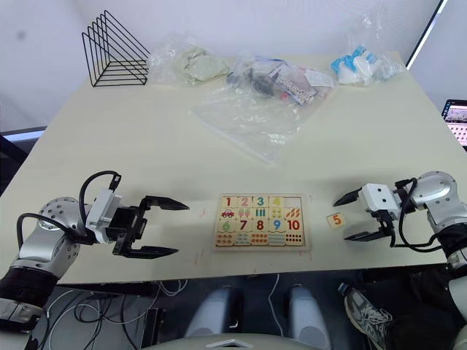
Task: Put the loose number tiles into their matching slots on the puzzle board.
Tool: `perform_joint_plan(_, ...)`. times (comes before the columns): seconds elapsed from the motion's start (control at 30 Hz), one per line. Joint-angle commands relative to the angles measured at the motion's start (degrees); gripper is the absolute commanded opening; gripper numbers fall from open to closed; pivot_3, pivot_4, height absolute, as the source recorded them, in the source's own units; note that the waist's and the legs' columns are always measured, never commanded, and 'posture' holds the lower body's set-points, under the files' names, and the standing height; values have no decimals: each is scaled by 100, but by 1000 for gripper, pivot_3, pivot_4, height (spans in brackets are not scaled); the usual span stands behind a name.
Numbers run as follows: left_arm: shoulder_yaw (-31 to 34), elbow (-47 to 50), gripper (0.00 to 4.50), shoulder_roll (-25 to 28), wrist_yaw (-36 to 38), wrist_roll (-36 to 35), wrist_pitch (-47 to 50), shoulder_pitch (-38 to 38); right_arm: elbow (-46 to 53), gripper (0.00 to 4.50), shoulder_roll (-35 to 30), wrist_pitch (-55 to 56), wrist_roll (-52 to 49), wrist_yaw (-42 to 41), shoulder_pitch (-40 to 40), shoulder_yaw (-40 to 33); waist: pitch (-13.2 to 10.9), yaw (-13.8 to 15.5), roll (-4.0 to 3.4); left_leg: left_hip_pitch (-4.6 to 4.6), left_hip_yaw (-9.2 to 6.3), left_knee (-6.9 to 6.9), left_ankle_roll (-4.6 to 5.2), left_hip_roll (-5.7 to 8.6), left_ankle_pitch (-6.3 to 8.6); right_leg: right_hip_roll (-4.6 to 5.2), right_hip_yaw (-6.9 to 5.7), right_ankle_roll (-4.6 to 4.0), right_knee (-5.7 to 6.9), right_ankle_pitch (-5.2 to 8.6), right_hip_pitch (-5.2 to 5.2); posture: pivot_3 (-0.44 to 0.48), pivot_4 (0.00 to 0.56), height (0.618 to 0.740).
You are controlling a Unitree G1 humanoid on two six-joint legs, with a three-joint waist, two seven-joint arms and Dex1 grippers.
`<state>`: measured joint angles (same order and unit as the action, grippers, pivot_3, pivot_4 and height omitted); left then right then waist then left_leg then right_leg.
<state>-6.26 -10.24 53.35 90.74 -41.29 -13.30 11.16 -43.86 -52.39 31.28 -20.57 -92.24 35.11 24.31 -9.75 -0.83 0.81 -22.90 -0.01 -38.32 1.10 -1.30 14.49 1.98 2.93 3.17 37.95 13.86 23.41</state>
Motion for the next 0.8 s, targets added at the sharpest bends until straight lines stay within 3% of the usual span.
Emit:
perform_joint_plan(0.03, 140, 110, 4500, 103, 176, -114, -70, 42, -92, 3636, -3, 139, -20, -26, 48, 37, 0, -1, 0, 0, 0, 0, 0, 0, 0, 0, 0, 0, 0, 0, 0, 0, 150, 740)
perform_joint_plan(0.1, 152, 103, 4500, 104, 176, -109, -69, 40, -102, 2696, 8, 173, -47, -26, 26, 61, 0, -1, 0, 1, -1, 0, 0, 0, 0, 0, 2, 0, 0, 0, 0, 0, 150, 740)
perform_joint_plan(0.13, 161, 101, 4500, 108, 176, -107, -69, 34, -90, 2621, 12, 177, -67, -26, 10, 69, 0, -1, 0, 1, -1, 0, 0, 0, 0, 0, 2, 0, 0, 0, 0, 0, 150, 740)
perform_joint_plan(0.2, 178, 106, 4500, 116, 176, -108, -67, 18, -70, 1643, 14, 190, -90, -26, -10, 85, 0, -4, 0, 1, -1, 0, 0, 0, 0, -1, 1, 0, 0, 0, 0, 0, 150, 740)
perform_joint_plan(0.27, 190, 113, 4500, 122, 176, -105, -64, 3, -47, 975, 15, 184, -128, -26, -27, 90, 0, -8, 0, 2, -1, 0, 0, 0, 0, -1, 2, 0, 0, 0, 0, 0, 150, 740)
perform_joint_plan(0.57, 306, 139, 4500, 107, 176, -77, -40, -87, 721, 923, -95, -679, -435, -16, -303, -358, -1, -3, -1, 2, -7, 1, 0, -2, 0, -1, 3, -1, 1, 0, 1, 0, 150, 740)
perform_joint_plan(0.8, 474, 187, 4500, 6, 176, -12, 18, -210, 2510, 923, -343, -2336, -129, 775, -883, -973, -1, 6, -2, 1, -9, 1, 0, -4, 0, 0, 4, 0, 2, 0, 2, 0, 150, 740)
